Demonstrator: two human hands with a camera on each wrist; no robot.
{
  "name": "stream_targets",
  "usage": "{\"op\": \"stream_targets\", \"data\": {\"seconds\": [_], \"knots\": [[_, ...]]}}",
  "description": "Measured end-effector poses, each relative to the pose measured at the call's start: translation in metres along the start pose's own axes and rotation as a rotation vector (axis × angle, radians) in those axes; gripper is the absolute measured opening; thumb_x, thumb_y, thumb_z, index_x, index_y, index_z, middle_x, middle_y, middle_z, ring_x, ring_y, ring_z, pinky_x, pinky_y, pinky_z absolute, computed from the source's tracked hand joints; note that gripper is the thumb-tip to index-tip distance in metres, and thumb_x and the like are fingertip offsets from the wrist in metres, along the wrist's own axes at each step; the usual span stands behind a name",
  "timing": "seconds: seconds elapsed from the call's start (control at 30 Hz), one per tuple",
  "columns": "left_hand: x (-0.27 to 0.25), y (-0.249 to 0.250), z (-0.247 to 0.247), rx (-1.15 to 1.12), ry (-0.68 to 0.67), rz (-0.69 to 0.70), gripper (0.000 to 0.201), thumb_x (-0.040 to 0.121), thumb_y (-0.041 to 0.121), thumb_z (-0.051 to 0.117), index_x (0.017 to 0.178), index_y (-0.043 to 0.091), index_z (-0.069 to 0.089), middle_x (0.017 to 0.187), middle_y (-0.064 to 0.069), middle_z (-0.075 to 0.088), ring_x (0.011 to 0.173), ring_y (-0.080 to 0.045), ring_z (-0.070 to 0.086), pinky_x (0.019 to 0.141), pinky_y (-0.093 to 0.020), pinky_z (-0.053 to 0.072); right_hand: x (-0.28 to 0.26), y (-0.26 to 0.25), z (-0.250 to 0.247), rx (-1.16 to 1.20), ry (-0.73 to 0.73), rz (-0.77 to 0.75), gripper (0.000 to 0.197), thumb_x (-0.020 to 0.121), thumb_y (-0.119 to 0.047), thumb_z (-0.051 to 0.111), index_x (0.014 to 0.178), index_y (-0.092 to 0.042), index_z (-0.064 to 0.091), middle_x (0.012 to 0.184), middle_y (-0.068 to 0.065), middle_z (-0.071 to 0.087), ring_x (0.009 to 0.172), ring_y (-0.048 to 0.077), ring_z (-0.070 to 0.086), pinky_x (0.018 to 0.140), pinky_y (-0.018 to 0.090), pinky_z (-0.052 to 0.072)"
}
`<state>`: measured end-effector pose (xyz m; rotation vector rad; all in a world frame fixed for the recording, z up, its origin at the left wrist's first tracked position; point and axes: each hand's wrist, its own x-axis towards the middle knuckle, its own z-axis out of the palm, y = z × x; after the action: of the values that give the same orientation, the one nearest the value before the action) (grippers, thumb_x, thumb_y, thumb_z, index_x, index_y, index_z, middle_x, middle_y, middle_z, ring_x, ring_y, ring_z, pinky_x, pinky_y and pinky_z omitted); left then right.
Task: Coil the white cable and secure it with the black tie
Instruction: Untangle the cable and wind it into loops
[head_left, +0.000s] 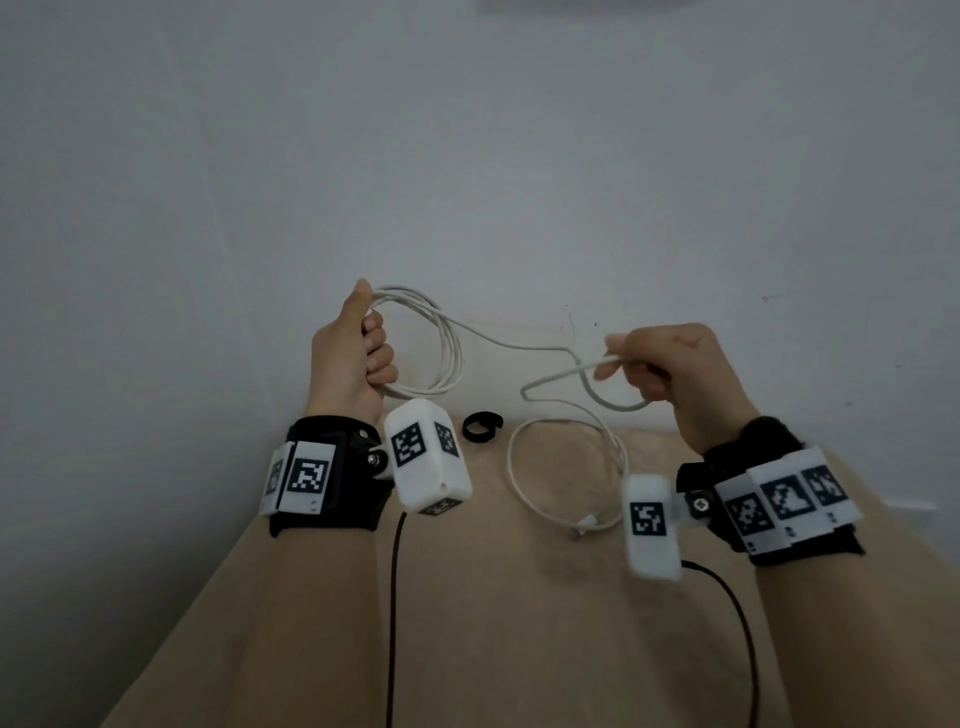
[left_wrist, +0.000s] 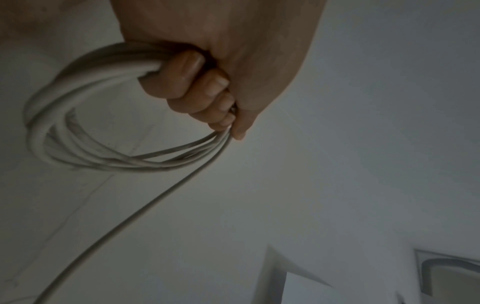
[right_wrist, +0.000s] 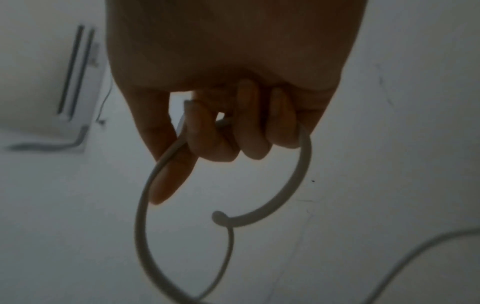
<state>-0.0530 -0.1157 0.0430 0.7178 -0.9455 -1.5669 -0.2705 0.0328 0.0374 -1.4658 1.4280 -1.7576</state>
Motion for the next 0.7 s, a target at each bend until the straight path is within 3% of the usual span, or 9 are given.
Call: {"op": "stream_targets", "data": {"seconds": [0.07, 0.1, 0.2, 0.3, 0.37, 0.43, 0.5, 0.6, 0.7], "knots": [[-0.001, 0.002, 0.0, -0.024, 0.015, 0.009, 0.044, 0.094, 0.043, 0.055, 0.062, 0.02, 0.035, 0.04, 0.009, 0.025, 0.03, -0.005, 0.017, 0.029, -0.017, 0.015, -0.002, -0.003, 0.004, -0.152, -0.085, -0.001, 0.04, 0.082, -0.003, 0.06, 0.045, -0.014, 0.067, 0.041, -0.003, 0.054, 0.042, 0.009, 0.033, 0.048, 0.019, 0.029], [-0.001, 0.003, 0.0, -0.037, 0.021, 0.013, 0.044, 0.094, 0.043, 0.055, 0.062, 0.02, 0.035, 0.04, 0.01, 0.025, 0.03, -0.005, 0.017, 0.029, -0.017, 0.015, -0.003, -0.005, 0.006, -0.274, -0.138, 0.014, 0.036, 0.079, -0.01, 0.062, 0.043, -0.014, 0.067, 0.041, -0.002, 0.051, 0.044, 0.011, 0.036, 0.05, 0.021, 0.033], [-0.002, 0.006, 0.0, -0.057, 0.031, 0.039, 0.044, 0.094, 0.043, 0.055, 0.061, 0.02, 0.036, 0.041, 0.01, 0.026, 0.031, -0.005, 0.017, 0.029, -0.017, 0.015, -0.003, -0.006, 0.011, -0.743, -0.282, 0.139, 0.029, 0.075, -0.031, 0.063, 0.048, -0.02, 0.069, 0.043, -0.003, 0.054, 0.046, 0.011, 0.047, 0.055, 0.026, 0.042], [-0.003, 0.01, 0.001, -0.054, 0.018, 0.054, 0.044, 0.094, 0.043, 0.055, 0.062, 0.02, 0.036, 0.042, 0.01, 0.026, 0.032, -0.004, 0.017, 0.03, -0.017, 0.015, -0.003, -0.001, 0.014, -0.866, -0.371, 0.25, 0.025, 0.082, -0.026, 0.064, 0.059, -0.021, 0.074, 0.058, -0.009, 0.067, 0.049, -0.002, 0.052, 0.051, 0.012, 0.04], [-0.004, 0.011, 0.003, -0.041, -0.001, 0.052, 0.044, 0.094, 0.042, 0.054, 0.062, 0.02, 0.036, 0.042, 0.009, 0.025, 0.031, -0.004, 0.017, 0.03, -0.017, 0.014, -0.002, 0.002, 0.014, -0.914, -0.367, 0.27, 0.011, 0.081, -0.021, 0.066, 0.08, -0.022, 0.077, 0.079, -0.012, 0.068, 0.072, -0.005, 0.058, 0.063, 0.011, 0.044], [-0.005, 0.011, 0.004, -0.035, -0.014, 0.056, 0.044, 0.095, 0.042, 0.054, 0.062, 0.02, 0.036, 0.042, 0.009, 0.025, 0.032, -0.004, 0.017, 0.03, -0.017, 0.014, -0.001, 0.003, 0.01, -0.999, -0.363, 0.259, 0.022, 0.081, -0.015, 0.065, 0.098, -0.027, 0.073, 0.099, -0.008, 0.068, 0.097, 0.006, 0.061, 0.084, 0.021, 0.048], [-0.005, 0.011, 0.004, -0.048, -0.012, 0.061, 0.043, 0.094, 0.042, 0.054, 0.062, 0.02, 0.035, 0.043, 0.009, 0.025, 0.032, -0.004, 0.017, 0.03, -0.017, 0.014, 0.001, 0.006, 0.006, -1.085, -0.339, 0.247, 0.035, 0.082, -0.007, 0.062, 0.11, -0.026, 0.068, 0.117, -0.002, 0.064, 0.113, 0.014, 0.055, 0.098, 0.031, 0.045], [-0.005, 0.014, 0.0, -0.092, -0.002, 0.055, 0.044, 0.094, 0.042, 0.054, 0.062, 0.02, 0.035, 0.042, 0.01, 0.026, 0.031, -0.004, 0.018, 0.029, -0.017, 0.014, 0.004, 0.019, -0.001, -1.116, -0.217, 0.254, 0.047, 0.082, 0.011, 0.047, 0.117, -0.017, 0.064, 0.129, 0.006, 0.056, 0.123, 0.024, 0.047, 0.098, 0.03, 0.043], [-0.005, 0.017, -0.003, -0.119, 0.015, 0.069, 0.044, 0.095, 0.043, 0.054, 0.062, 0.02, 0.035, 0.041, 0.011, 0.026, 0.031, -0.005, 0.019, 0.029, -0.017, 0.015, 0.007, 0.036, -0.004, -1.03, -0.041, 0.226, 0.045, 0.078, 0.017, 0.043, 0.106, -0.012, 0.064, 0.121, 0.009, 0.056, 0.111, 0.026, 0.053, 0.086, 0.028, 0.044]]}}
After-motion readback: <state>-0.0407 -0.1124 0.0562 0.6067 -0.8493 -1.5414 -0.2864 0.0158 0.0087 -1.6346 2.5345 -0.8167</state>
